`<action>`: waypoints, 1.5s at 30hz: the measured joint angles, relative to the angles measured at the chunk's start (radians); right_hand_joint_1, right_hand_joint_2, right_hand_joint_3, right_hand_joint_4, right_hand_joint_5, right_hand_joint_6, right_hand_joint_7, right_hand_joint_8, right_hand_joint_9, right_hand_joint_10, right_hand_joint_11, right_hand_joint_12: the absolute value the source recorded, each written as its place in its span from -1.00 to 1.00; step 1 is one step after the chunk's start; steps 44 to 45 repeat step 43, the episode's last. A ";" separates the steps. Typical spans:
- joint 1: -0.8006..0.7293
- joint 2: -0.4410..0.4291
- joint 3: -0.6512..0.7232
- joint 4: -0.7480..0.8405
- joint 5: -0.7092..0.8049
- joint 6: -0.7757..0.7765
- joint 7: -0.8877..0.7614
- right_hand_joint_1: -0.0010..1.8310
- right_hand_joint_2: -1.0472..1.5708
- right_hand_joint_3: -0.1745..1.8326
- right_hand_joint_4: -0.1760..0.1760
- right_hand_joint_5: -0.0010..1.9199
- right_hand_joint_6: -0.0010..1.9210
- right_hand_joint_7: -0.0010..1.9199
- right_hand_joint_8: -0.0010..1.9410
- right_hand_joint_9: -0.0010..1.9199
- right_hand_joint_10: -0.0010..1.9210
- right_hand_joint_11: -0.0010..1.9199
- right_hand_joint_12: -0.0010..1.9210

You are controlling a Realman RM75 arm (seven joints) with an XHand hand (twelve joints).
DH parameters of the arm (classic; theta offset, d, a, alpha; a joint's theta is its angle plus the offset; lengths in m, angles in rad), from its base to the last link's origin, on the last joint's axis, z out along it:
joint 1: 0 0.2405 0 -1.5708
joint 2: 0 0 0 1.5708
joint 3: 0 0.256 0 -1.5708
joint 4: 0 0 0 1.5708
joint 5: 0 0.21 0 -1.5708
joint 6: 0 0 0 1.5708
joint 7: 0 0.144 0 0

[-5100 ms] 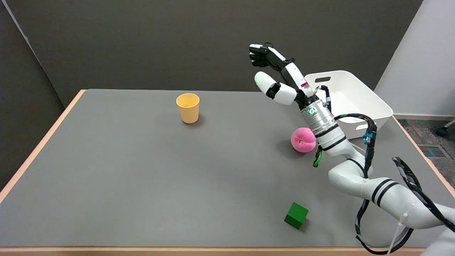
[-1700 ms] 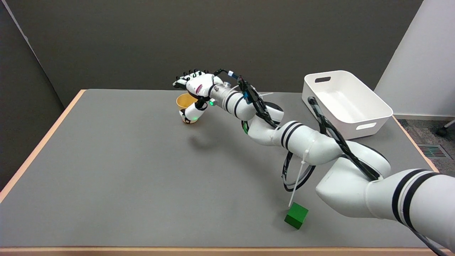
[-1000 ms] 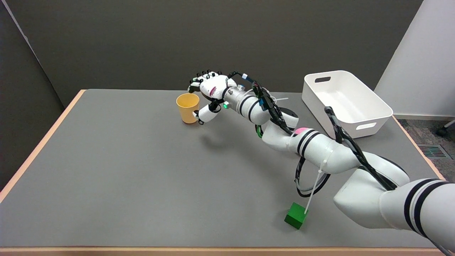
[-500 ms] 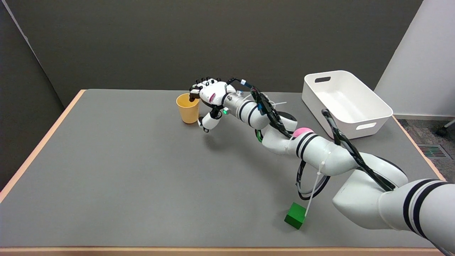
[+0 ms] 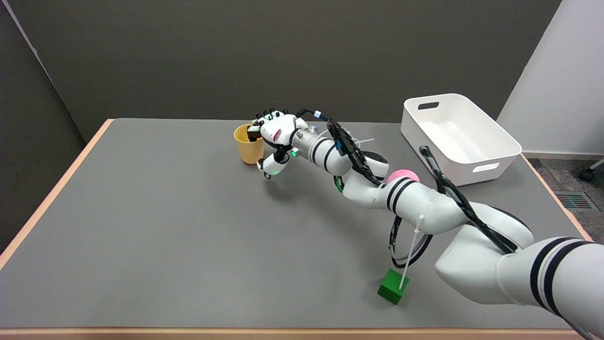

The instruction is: Pick up the yellow cup.

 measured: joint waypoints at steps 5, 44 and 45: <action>0.003 -0.007 -0.002 -0.009 0.000 0.001 -0.001 -0.16 0.72 -0.50 1.00 -0.42 0.73 -0.83 -0.69 -0.94 -0.44 -1.00 -0.20; -0.060 0.108 0.301 0.287 -0.225 -0.127 -0.129 -0.10 0.65 -0.40 0.98 -0.34 0.66 -0.76 -0.62 -0.90 -0.39 -1.00 -0.06; -0.060 0.108 0.301 0.287 -0.225 -0.127 -0.129 -0.10 0.65 -0.40 0.98 -0.34 0.66 -0.76 -0.62 -0.90 -0.39 -1.00 -0.06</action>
